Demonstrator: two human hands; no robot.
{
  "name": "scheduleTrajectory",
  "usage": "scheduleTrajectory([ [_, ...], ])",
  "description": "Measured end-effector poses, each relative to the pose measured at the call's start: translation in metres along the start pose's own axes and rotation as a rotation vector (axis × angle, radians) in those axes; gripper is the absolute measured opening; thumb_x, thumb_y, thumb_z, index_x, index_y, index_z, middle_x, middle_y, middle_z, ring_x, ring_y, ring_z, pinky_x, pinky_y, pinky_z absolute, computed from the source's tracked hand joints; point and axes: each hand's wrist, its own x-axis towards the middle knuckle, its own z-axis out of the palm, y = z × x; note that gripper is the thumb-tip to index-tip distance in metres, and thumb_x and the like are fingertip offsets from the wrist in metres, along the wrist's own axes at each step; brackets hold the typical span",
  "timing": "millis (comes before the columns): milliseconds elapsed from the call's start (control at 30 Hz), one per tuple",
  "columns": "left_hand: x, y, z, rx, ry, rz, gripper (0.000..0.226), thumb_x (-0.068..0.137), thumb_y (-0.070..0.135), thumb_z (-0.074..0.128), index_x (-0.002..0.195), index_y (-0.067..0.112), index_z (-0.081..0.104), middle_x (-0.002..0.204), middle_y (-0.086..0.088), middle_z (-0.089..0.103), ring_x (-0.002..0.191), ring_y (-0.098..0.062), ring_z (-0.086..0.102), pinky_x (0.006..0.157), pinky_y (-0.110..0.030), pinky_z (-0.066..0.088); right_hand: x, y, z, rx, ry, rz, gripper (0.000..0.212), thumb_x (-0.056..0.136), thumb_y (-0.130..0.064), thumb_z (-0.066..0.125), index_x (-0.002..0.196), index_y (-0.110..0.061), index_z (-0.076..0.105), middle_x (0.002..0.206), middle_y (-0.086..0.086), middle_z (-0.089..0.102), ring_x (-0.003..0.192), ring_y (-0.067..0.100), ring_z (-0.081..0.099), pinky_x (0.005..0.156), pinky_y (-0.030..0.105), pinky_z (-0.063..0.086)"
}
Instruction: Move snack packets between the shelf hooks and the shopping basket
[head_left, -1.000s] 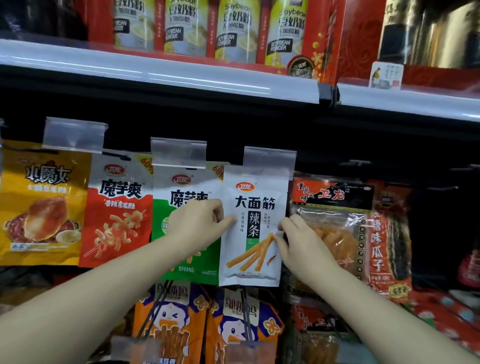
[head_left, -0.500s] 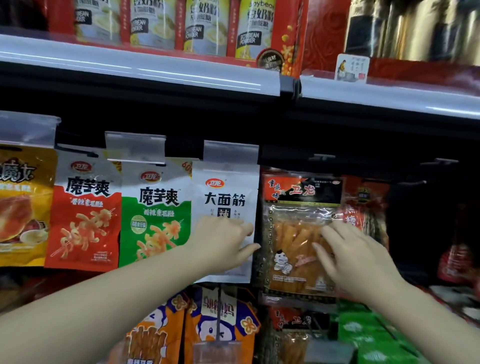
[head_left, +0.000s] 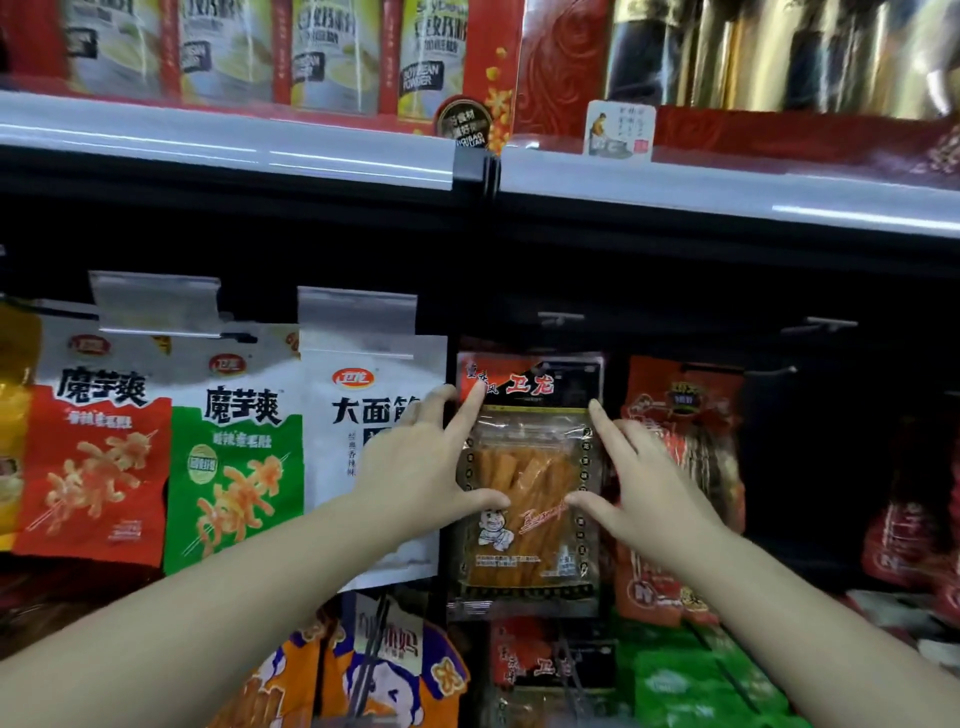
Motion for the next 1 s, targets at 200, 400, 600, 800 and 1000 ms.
scheduleTrajectory([
  [200, 0.010, -0.001, 0.006, 0.029, -0.004, -0.055, 0.111, 0.069, 0.083, 0.047, 0.149, 0.037, -0.016, 0.158, 0.004, 0.006, 0.143, -0.019, 0.021, 0.087, -0.031, 0.051, 0.013, 0.003, 0.010, -0.047, 0.009, -0.062, 0.098, 0.085, -0.061, 0.049, 0.149, -0.024, -0.016, 0.145, -0.002, 0.028, 0.133, 0.015, 0.030, 0.100, 0.028, 0.040],
  [400, 0.001, -0.001, 0.008, 0.065, 0.020, -0.041, 0.110, 0.073, 0.081, 0.046, 0.150, 0.032, -0.016, 0.154, 0.002, 0.016, 0.136, -0.020, 0.031, 0.076, -0.028, 0.053, 0.001, 0.010, 0.019, -0.123, 0.041, -0.114, 0.095, 0.091, -0.055, 0.045, 0.147, -0.019, -0.022, 0.140, -0.001, 0.032, 0.127, 0.017, 0.035, 0.104, 0.028, 0.035],
  [600, -0.015, -0.003, 0.005, 0.053, -0.012, 0.015, 0.100, 0.078, 0.079, 0.038, 0.153, 0.028, -0.006, 0.161, 0.008, 0.005, 0.141, -0.020, 0.027, 0.098, -0.032, 0.045, -0.007, 0.011, 0.018, -0.171, 0.095, -0.165, 0.083, 0.094, -0.046, 0.046, 0.151, -0.014, -0.004, 0.140, 0.002, 0.036, 0.125, 0.019, 0.041, 0.101, 0.031, 0.040],
  [800, -0.028, -0.012, 0.006, 0.057, -0.057, 0.040, 0.090, 0.084, 0.073, 0.040, 0.153, 0.025, 0.008, 0.161, 0.005, 0.004, 0.145, -0.017, 0.018, 0.105, -0.034, 0.040, -0.003, 0.012, 0.021, -0.242, 0.121, -0.164, 0.071, 0.085, -0.020, 0.061, 0.145, -0.004, 0.029, 0.126, 0.009, 0.053, 0.106, 0.027, 0.056, 0.084, 0.038, 0.052],
  [1000, -0.038, -0.014, 0.008, 0.020, 0.052, 0.054, 0.065, 0.092, 0.051, 0.050, 0.147, 0.020, 0.036, 0.147, 0.000, 0.042, 0.131, -0.022, 0.044, 0.090, -0.038, 0.051, 0.002, 0.003, 0.014, -0.236, 0.354, -0.193, 0.040, 0.080, -0.015, 0.067, 0.116, 0.001, 0.059, 0.110, 0.016, 0.061, 0.092, 0.033, 0.060, 0.069, 0.042, 0.052],
])
